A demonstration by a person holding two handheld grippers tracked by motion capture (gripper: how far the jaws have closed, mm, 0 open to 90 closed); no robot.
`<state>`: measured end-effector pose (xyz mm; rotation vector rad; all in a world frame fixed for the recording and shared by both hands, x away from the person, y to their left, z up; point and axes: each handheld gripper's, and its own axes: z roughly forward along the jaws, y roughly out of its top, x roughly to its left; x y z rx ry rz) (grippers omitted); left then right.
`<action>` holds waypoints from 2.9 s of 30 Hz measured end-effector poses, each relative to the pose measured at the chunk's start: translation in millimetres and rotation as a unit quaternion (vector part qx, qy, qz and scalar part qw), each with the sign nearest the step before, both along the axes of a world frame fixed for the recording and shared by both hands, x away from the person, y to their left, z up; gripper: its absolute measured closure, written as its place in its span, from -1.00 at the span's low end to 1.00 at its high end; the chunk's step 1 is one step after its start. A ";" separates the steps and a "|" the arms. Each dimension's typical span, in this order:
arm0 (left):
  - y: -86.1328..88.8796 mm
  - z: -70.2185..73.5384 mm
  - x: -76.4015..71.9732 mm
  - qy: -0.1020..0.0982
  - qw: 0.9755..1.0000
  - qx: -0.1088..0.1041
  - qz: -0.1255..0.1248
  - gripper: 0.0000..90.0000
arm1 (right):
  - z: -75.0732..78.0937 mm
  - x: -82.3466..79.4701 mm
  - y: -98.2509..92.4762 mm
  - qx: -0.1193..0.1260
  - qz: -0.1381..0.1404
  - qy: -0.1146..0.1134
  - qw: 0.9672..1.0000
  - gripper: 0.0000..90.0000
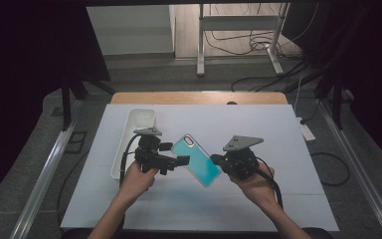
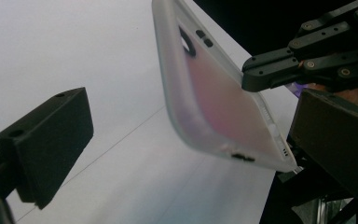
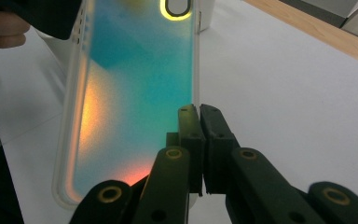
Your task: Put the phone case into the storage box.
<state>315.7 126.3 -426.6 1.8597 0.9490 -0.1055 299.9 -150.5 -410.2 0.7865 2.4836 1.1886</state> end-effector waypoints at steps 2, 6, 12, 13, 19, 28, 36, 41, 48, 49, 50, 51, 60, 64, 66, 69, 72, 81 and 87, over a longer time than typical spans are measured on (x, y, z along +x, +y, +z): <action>-1.8 0.7 0.8 0.002 1.000 -0.001 0.000 -1.00 | 0.1 -1.0 1.3 -0.001 0.002 -0.002 1.000 0.97; -5.3 0.6 2.3 0.005 1.000 0.003 -0.002 -0.99 | 0.0 -2.5 3.7 -0.003 0.004 -0.007 1.000 0.97; -7.9 -1.7 4.1 0.022 1.000 -0.008 -0.015 -0.99 | -0.1 -4.6 6.1 -0.006 0.007 -0.011 1.000 0.97; -8.0 -2.1 4.5 0.026 0.999 -0.011 -0.018 -0.99 | -0.2 -5.0 6.6 -0.005 0.008 -0.012 1.000 0.97; -7.1 -4.3 5.7 0.040 0.999 -0.019 -0.015 -0.85 | -0.6 -6.8 8.5 -0.007 0.012 -0.017 1.000 0.97; -5.3 -9.9 6.4 0.075 0.995 -0.051 -0.037 -0.26 | -1.1 -9.1 10.5 -0.009 0.010 -0.026 1.000 0.97; -4.7 -11.8 6.1 0.091 0.992 -0.067 -0.048 0.16 | -0.7 -9.5 9.7 -0.008 0.006 -0.033 0.999 0.97; -4.8 -12.0 5.6 0.095 0.991 -0.072 -0.052 0.37 | -1.7 -9.4 9.7 -0.007 0.003 -0.037 0.999 0.97; -5.2 -12.9 5.2 0.103 0.990 -0.083 -0.049 0.69 | -2.1 -10.3 10.1 -0.004 0.001 -0.043 0.999 0.96; -5.0 -13.2 5.5 0.107 0.989 -0.085 -0.049 0.72 | -2.5 -10.3 10.3 -0.003 0.002 -0.044 0.999 0.96; -4.8 -13.3 5.7 0.109 0.989 -0.087 -0.049 0.76 | -2.6 -10.3 10.5 -0.005 0.002 -0.044 0.999 0.96; -4.8 -13.5 5.5 0.111 0.989 -0.089 -0.046 0.80 | -3.3 -10.4 10.9 -0.006 0.002 -0.045 0.999 0.96; -3.7 -12.4 3.8 0.111 0.989 -0.091 -0.034 0.90 | -5.7 -11.6 13.0 -0.001 0.004 -0.042 0.999 0.82; -1.3 -11.7 4.0 0.106 0.990 -0.084 -0.034 0.91 | -3.1 -11.2 10.5 0.013 0.007 -0.030 0.999 0.56; 0.7 -10.8 3.9 0.099 0.991 -0.077 -0.035 0.90 | -2.0 -10.1 8.6 0.017 0.009 -0.020 1.000 0.37; 2.7 -9.7 3.9 0.092 0.992 -0.072 -0.041 0.90 | -2.1 -8.8 6.7 0.022 0.008 -0.010 1.000 0.21; 4.3 -7.3 3.2 0.076 0.994 -0.055 -0.049 0.90 | -3.0 -4.2 6.3 0.027 0.017 0.013 0.999 -0.21; 10.1 -5.2 4.0 0.059 0.995 -0.043 -0.065 0.90 | -3.7 2.3 2.8 0.045 0.025 0.049 0.997 -0.91; 10.6 -4.5 4.4 0.051 0.995 -0.039 -0.079 0.90 | -4.9 6.3 -3.4 0.056 0.048 0.063 0.995 -1.00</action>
